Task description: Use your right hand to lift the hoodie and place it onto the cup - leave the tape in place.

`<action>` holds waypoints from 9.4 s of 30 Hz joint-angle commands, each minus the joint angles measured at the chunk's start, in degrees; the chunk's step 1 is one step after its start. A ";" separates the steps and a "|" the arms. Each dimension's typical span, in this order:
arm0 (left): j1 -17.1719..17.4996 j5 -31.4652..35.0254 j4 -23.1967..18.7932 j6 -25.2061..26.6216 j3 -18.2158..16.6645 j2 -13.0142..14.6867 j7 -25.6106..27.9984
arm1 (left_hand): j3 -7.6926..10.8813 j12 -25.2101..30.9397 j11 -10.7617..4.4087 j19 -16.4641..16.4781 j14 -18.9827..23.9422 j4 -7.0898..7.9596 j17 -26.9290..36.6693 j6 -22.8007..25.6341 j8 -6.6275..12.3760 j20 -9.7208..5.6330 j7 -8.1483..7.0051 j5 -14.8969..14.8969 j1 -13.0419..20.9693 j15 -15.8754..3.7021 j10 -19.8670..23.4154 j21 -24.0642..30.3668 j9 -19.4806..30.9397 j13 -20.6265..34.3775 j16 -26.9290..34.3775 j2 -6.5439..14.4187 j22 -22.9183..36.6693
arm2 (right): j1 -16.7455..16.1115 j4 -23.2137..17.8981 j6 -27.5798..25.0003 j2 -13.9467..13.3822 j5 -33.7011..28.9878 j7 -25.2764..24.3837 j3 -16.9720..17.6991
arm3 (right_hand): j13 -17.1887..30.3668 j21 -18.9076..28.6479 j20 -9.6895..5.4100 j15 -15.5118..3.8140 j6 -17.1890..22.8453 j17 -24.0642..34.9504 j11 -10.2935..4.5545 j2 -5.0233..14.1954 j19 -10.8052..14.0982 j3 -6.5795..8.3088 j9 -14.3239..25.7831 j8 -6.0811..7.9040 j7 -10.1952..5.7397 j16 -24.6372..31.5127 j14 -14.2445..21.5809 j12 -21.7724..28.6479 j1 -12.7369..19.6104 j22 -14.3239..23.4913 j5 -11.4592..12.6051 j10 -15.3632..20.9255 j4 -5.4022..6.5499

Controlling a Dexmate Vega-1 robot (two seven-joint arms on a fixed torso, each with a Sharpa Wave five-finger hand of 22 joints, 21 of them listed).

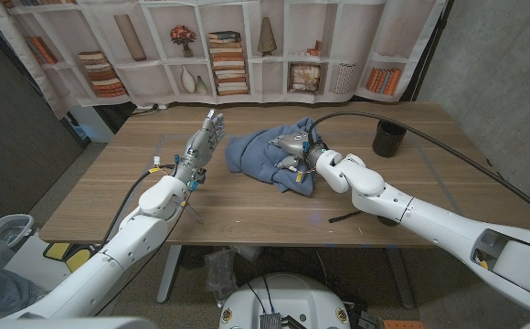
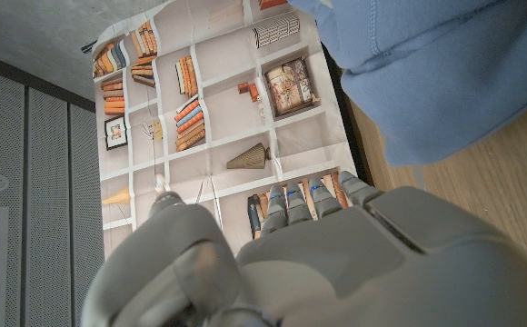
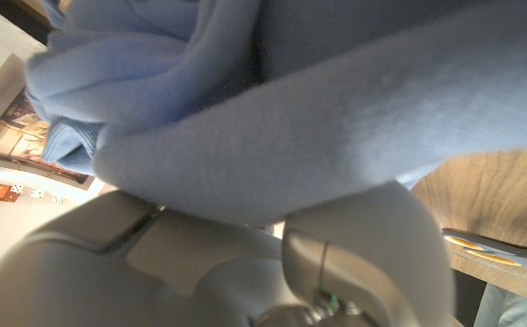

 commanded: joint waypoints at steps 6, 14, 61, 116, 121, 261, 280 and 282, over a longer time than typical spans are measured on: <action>-0.24 -0.22 0.37 0.07 0.17 -0.27 -0.30 | -0.53 0.00 -0.57 -0.14 0.14 -0.13 0.33 0.21 -0.14 0.23 -0.40 0.05 0.33 0.20 0.13 0.10 0.10 0.09 0.29 0.29 0.21 | -0.17 1.69 2.42 0.17 1.74 -3.50 -0.12 | -1.07 3.78 -19.23 -14.53 9.18 2.26 -4.39 7.95 23.31 1.77 2.51 1.58 -4.17 3.10 18.70 2.43 11.80 2.03 -2.14 14.50 -0.61; -0.21 -0.19 0.32 0.06 0.20 -0.35 -0.17 | -0.62 0.03 -0.59 -0.21 0.15 -0.11 0.34 0.22 -0.14 0.30 -0.42 0.04 0.35 0.17 0.20 0.09 0.10 0.10 0.29 0.33 0.21 | -0.39 2.03 3.27 0.03 2.16 -5.61 0.10 | -0.88 11.56 -22.37 -16.58 15.26 8.70 -7.53 9.72 22.57 1.47 5.09 4.98 -5.15 6.71 25.73 4.20 17.04 9.01 -6.46 24.70 -0.61; 1.00 -0.32 -0.97 -0.27 -0.24 0.18 0.02 | -1.35 0.04 -0.63 -0.09 0.17 -0.04 0.36 0.35 -0.14 0.35 -0.45 -0.03 0.59 0.05 0.33 0.21 0.12 0.12 0.27 0.63 0.22 | -2.83 0.36 6.15 -0.53 2.76 -15.41 2.69 | 22.97 50.87 -23.36 -16.47 28.61 37.95 -9.21 10.06 16.03 1.06 18.59 19.44 -3.66 12.32 39.84 1.49 32.47 17.31 -15.07 41.63 0.05; 0.46 0.80 -2.27 0.06 0.54 -0.32 1.01 | -2.05 -0.03 -0.48 -0.08 0.16 0.00 0.36 0.38 -0.17 0.36 -0.39 -0.08 0.94 0.05 0.20 0.24 0.12 0.13 0.26 1.04 0.23 | -7.41 -8.58 3.10 -3.60 3.17 -21.17 9.07 | 28.03 53.88 -23.37 -16.57 29.04 41.03 -9.34 10.41 18.13 0.41 18.82 20.46 -3.39 12.83 42.92 -0.23 32.93 13.86 -15.10 41.83 0.20; 0.46 0.90 -2.46 0.11 0.59 -0.30 1.07 | -2.10 -0.01 -0.64 -0.05 0.17 0.00 0.36 0.46 -0.14 0.38 -0.41 -0.08 0.96 0.06 0.23 0.25 0.12 0.13 0.26 1.07 0.23 | -7.65 -9.35 3.21 -3.84 2.80 -21.72 9.66 | 28.37 54.05 -23.38 -16.60 29.06 41.01 -9.21 10.38 18.31 0.36 18.81 20.51 -3.44 12.73 43.02 -0.47 33.07 13.49 -15.10 41.93 0.14; 0.39 0.74 -3.29 -0.07 -0.13 0.58 0.51 | -3.98 -0.06 -0.19 -0.19 -0.12 0.12 0.36 0.76 -0.15 -1.28 -0.27 -0.23 1.85 0.30 0.14 0.22 0.13 0.13 0.15 2.00 0.22 | -12.52 -25.82 -5.99 -4.20 -1.35 -29.22 22.94 | 34.55 56.77 -23.40 -16.61 29.34 41.13 -8.63 10.85 21.27 -0.71 18.89 20.91 -3.30 12.99 45.48 -6.47 34.25 5.41 -15.34 44.05 0.25; -0.78 0.67 -1.93 0.22 0.47 -0.02 -0.10 | -4.21 -0.07 -0.23 -0.32 -0.23 0.13 0.36 0.92 -0.11 -1.13 -0.21 -0.25 1.98 0.06 0.11 0.17 0.13 0.13 0.15 2.15 0.20 | -14.62 -27.15 -8.26 -5.27 -1.37 -29.94 25.11 | 35.03 57.16 -23.40 -16.61 29.33 41.23 -8.59 10.87 21.43 -0.81 18.97 20.88 -3.47 13.18 45.63 -7.36 34.30 4.58 -15.32 44.24 0.27; -0.93 0.61 -1.83 0.31 0.50 -0.06 -0.13 | -4.23 -0.05 -0.14 -0.34 -0.25 0.13 0.36 0.91 -0.11 -1.09 -0.19 -0.25 1.99 0.08 0.15 0.16 0.13 0.13 0.14 2.16 0.20 | -15.01 -27.18 -8.45 -5.46 -1.24 -30.35 25.45 | 35.09 57.22 -23.39 -16.62 29.30 41.26 -8.61 10.87 21.42 -0.83 18.99 20.87 -3.54 13.21 45.64 -7.43 34.29 4.47 -15.33 44.38 0.29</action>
